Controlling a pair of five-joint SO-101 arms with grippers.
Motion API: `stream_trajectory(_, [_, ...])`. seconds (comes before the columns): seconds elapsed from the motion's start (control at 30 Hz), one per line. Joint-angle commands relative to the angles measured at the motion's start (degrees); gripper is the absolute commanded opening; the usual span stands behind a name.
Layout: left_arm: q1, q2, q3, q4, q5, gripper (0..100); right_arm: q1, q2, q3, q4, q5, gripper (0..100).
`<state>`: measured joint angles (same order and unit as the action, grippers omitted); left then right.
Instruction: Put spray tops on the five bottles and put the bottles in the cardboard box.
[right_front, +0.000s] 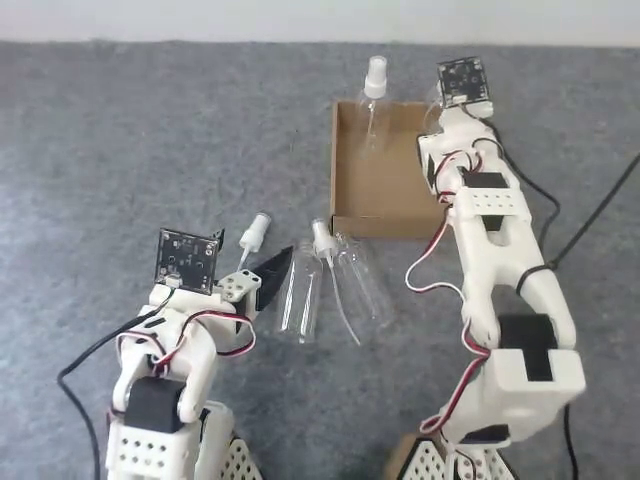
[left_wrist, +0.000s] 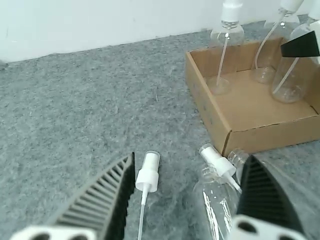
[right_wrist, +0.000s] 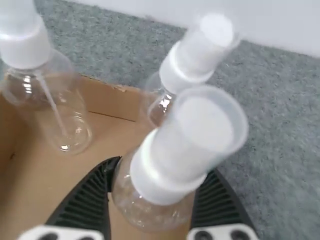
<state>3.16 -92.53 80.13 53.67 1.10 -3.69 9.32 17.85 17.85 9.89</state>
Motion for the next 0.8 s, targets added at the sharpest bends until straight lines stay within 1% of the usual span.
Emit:
stream_trajectory(0.0, [-0.2,-0.4,-0.4,-1.3,-0.3,31,0.9,0.0,-4.0,-3.3,-1.7,0.6])
stream_trajectory(0.2, [-0.4,-0.4,-0.4,-1.3,-0.3,31,0.7,1.9,-3.9,-6.2,-1.8,0.6])
stream_trajectory(0.77, [-0.4,-0.4,-0.4,-1.3,-0.3,31,0.4,3.0,-3.7,-5.4,-1.3,0.6])
